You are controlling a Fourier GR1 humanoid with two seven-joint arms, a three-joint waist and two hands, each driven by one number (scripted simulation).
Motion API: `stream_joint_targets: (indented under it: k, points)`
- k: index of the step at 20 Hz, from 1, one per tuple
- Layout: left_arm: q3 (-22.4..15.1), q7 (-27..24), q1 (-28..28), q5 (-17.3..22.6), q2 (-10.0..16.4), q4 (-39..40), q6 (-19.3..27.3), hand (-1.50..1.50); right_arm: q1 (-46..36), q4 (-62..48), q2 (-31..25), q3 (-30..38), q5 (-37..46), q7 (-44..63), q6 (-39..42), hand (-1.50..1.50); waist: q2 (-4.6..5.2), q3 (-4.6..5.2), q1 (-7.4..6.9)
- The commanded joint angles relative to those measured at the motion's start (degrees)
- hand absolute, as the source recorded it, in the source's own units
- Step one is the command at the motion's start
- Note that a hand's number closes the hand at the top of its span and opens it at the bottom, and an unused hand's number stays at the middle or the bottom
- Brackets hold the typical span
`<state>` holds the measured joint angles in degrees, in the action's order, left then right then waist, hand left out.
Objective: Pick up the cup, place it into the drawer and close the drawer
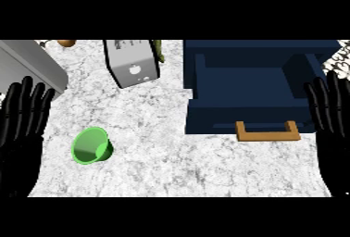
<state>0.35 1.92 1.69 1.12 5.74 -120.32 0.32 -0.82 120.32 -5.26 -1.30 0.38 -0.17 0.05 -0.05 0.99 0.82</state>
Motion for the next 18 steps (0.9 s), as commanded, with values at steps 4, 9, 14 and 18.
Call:
stream_joint_targets:
  k: [4, 9, 14, 18]
  points:
    - [4.5, -3.3, 4.2, 8.7, 3.8, -2.5, -8.6, -1.50, -1.5, 2.1, -0.1, 0.8, 0.0, 1.4, 0.0, -1.50, -0.03, -0.97, -1.05]
    - [7.3, 2.0, 7.1, 18.3, -0.1, 2.9, -7.0, -1.50, -0.6, -2.7, -3.8, 1.1, -5.6, 4.6, 6.7, -1.50, 0.08, -0.95, -1.31]
    - [8.7, -1.3, 5.0, 18.3, -0.1, 10.4, -9.2, -1.50, -5.0, -6.0, -4.0, 2.1, -5.7, 7.7, 7.0, -1.50, 0.08, -0.98, -0.93]
    - [14.2, -2.2, -1.5, 17.0, 4.0, 19.6, -8.8, -1.50, -6.7, -8.5, -3.3, 1.8, -4.7, 6.6, 7.1, -1.50, 0.13, -0.97, -0.73]
